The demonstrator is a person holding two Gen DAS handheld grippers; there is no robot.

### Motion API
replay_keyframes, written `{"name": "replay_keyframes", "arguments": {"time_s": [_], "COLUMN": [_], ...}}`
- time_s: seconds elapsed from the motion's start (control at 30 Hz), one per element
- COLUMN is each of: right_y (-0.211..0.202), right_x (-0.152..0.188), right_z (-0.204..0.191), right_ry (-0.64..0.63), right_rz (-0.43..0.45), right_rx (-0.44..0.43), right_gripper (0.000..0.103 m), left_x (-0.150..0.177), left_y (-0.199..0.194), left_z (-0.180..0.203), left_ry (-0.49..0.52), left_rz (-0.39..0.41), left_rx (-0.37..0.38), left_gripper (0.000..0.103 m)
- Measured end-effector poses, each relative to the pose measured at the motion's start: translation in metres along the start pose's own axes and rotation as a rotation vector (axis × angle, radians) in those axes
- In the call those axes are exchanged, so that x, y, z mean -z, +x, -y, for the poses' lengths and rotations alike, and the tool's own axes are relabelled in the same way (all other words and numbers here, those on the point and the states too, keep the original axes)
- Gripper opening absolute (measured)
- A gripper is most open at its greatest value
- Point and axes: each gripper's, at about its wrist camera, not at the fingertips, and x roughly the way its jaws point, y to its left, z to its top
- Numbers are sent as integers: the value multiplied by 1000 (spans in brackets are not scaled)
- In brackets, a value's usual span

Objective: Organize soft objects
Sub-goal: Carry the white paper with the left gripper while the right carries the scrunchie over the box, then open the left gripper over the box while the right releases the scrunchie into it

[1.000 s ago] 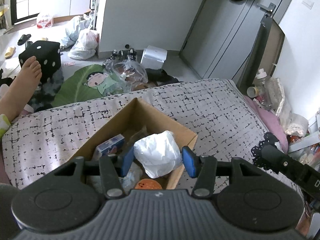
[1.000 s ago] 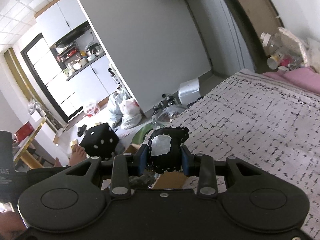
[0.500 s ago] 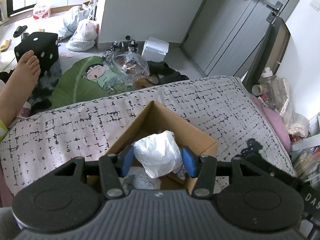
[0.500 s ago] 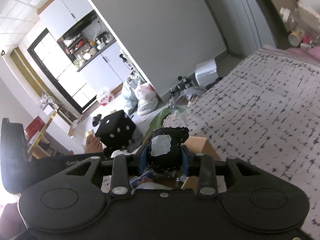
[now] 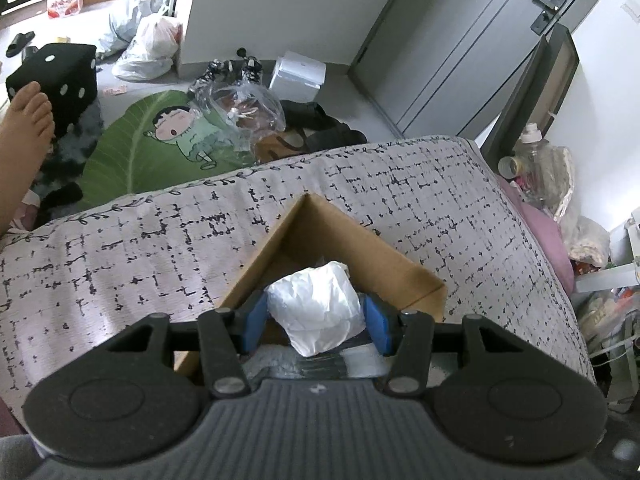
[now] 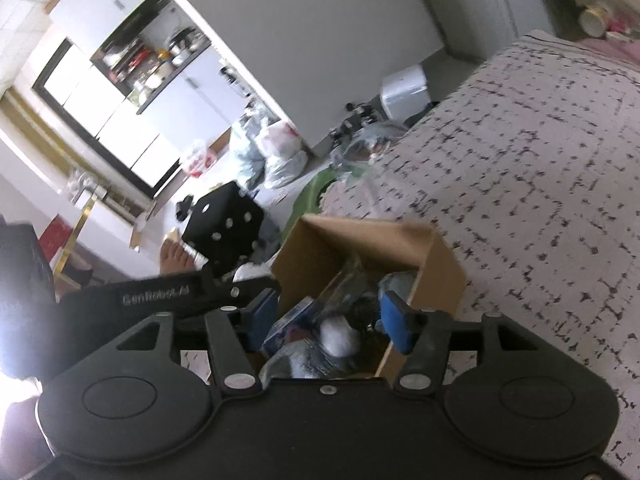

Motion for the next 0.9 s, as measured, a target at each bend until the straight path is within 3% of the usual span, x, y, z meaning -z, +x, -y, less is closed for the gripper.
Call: {"name": "replay_keyframes", "arguments": {"time_s": [0.37, 0.67, 0.9], "right_y": [1, -3, -12], "right_x": [-8, -7, -4], "right_z": [34, 30, 27], "right_ry": [108, 78, 61], "right_rz": [9, 5, 7], "right_rx": [111, 109, 99], "right_gripper": [58, 69, 75], "left_x": [-1, -4, 3], "left_y": [23, 23, 13], "left_z": [9, 21, 29], "left_ry": [23, 65, 86], "left_rz": [-61, -38, -35], "left_rx": [31, -48, -92], "left_gripper": [52, 68, 72]}}
